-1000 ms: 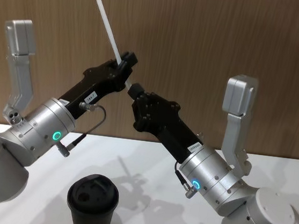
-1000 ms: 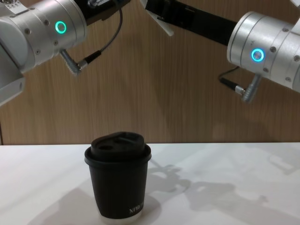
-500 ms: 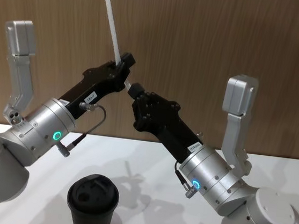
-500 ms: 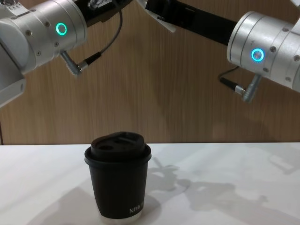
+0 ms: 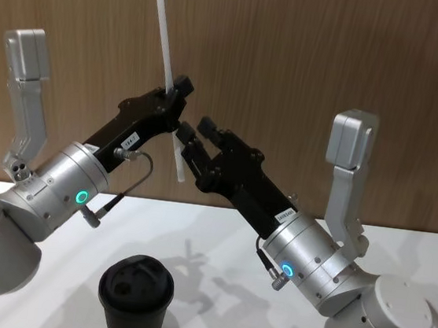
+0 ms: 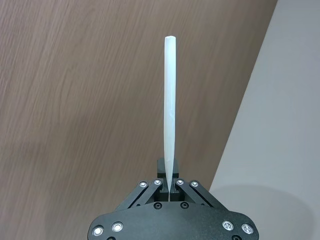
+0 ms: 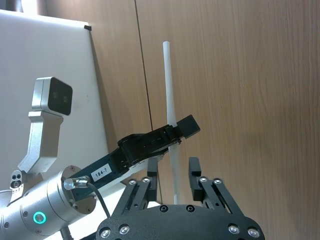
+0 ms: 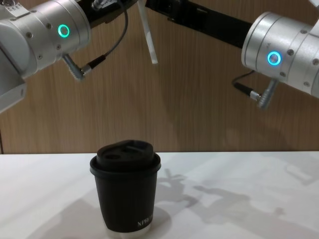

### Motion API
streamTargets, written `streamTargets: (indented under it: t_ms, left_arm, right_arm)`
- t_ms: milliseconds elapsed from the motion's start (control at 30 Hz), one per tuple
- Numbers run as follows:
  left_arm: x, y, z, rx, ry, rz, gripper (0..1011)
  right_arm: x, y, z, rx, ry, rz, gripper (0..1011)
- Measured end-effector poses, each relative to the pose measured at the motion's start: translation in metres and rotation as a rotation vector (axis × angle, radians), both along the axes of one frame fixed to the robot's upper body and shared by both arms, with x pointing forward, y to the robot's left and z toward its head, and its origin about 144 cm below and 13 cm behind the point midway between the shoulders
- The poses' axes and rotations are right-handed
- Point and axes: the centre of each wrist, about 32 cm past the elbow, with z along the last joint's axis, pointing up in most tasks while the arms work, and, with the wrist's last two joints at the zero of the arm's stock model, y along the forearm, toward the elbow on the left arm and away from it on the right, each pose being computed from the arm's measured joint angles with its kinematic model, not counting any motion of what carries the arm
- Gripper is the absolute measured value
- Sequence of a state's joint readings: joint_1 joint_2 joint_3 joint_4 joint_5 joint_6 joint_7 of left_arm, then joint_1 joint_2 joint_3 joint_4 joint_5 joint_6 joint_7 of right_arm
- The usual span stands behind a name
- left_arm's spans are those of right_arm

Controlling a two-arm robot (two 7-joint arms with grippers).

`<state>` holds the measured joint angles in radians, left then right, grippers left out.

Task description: Pick up the straw with one hand, pass it to the other hand, and insert it into the cup.

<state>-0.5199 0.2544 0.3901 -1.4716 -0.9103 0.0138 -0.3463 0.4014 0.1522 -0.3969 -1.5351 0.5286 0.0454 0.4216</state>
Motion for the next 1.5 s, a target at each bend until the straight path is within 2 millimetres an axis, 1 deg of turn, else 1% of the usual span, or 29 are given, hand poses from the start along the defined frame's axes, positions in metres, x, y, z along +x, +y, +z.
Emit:
streamTargets:
  t_ms: [67,133,167,233,300,433,600,667,733,767,800,1100,1500]
  left_arm:
    - [0.000,0.000,0.000,0.000,-0.001,0.000,2]
    - [0.000,0.000,0.000,0.000,-0.004,0.001,2]
    - [0.000,0.000,0.000,0.000,-0.005,0.001,2]
    - [0.000,0.001,0.000,0.001,-0.008,0.002,2]
    - [0.000,0.001,0.000,0.004,-0.011,0.003,2]
    - [0.000,0.002,0.002,0.025,-0.024,0.008,2]
    - [-0.001,0.003,0.004,0.057,-0.040,0.012,1]
    - [-0.002,0.003,0.004,0.073,-0.047,0.013,2]
    - [-0.002,0.003,0.005,0.085,-0.053,0.014,2]
    - [-0.003,0.003,0.006,0.094,-0.058,0.014,2]
    - [-0.003,0.003,0.006,0.094,-0.058,0.014,2]
    - [-0.005,0.004,0.006,0.158,-0.065,0.017,2]
    - [-0.006,0.005,0.007,0.181,-0.071,0.016,2]
  right_arm:
    - [0.000,0.000,0.000,0.000,0.000,0.000,429]
    - [0.000,0.000,0.000,0.000,0.000,0.000,473]
    - [0.000,0.000,0.000,0.000,0.000,-0.001,533]
    - [0.000,0.000,0.000,-0.001,0.001,0.000,564]
    - [0.000,0.000,0.000,-0.001,0.001,-0.001,643]
    - [0.000,0.000,0.000,-0.001,0.001,-0.001,738]
    - [0.000,-0.002,-0.001,-0.004,0.001,-0.003,892]
    - [0.000,-0.003,-0.001,-0.005,0.000,-0.004,935]
    - [-0.001,-0.005,-0.002,-0.007,-0.003,-0.003,955]
    - [-0.001,-0.005,-0.002,-0.006,-0.004,-0.003,986]
    - [-0.001,-0.006,-0.002,-0.007,-0.005,-0.002,1000]
    - [-0.009,-0.019,-0.002,-0.011,-0.025,0.000,1000]
    - [-0.024,-0.049,-0.006,-0.033,-0.011,-0.074,1000]
